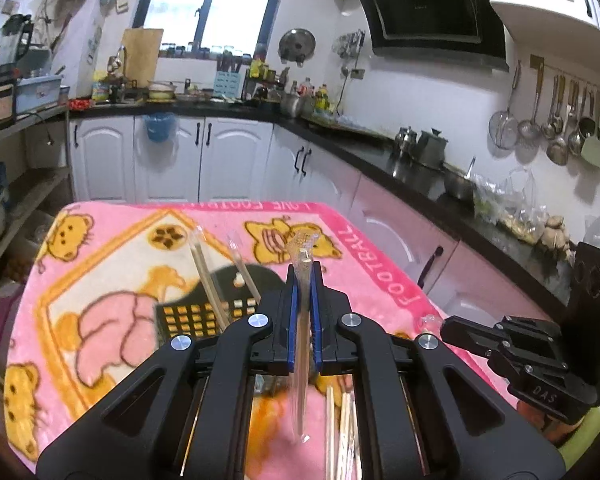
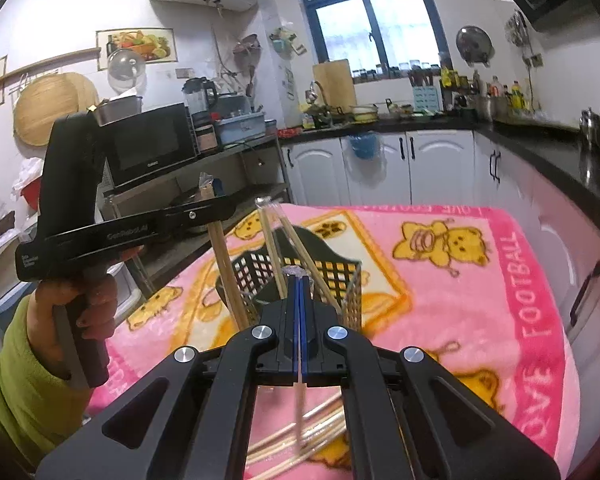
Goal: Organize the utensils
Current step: 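Lift both held chopstick pairs and carry them above the caddy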
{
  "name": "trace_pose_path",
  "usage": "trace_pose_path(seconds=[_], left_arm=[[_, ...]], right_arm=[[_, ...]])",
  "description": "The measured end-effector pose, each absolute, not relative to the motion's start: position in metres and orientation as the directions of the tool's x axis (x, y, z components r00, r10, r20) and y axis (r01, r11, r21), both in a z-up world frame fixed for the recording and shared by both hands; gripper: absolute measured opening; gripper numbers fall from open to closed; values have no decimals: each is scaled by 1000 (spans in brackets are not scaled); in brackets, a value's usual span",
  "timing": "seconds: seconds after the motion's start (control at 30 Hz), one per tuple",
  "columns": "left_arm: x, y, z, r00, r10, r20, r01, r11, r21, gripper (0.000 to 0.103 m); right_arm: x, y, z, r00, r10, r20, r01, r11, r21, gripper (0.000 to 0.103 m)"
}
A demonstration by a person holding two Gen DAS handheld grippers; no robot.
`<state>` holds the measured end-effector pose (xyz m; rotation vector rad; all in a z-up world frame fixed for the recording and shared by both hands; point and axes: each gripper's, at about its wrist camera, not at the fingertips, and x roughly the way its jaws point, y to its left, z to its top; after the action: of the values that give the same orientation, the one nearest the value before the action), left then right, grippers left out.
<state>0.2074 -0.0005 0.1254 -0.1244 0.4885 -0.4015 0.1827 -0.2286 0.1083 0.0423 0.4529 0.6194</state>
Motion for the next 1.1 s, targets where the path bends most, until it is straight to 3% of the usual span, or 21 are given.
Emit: trace_pose_path(seconds=[0.63, 1.1], left_arm=[[213, 34, 198, 901, -345, -264, 290, 930, -227, 3], [242, 27, 207, 926, -282, -249, 235, 950, -204, 3]], right_arm=[[203, -207, 200, 777, 588, -226, -578, 808, 115, 1], [246, -201, 237, 816, 550, -178, -540, 835, 101, 1]])
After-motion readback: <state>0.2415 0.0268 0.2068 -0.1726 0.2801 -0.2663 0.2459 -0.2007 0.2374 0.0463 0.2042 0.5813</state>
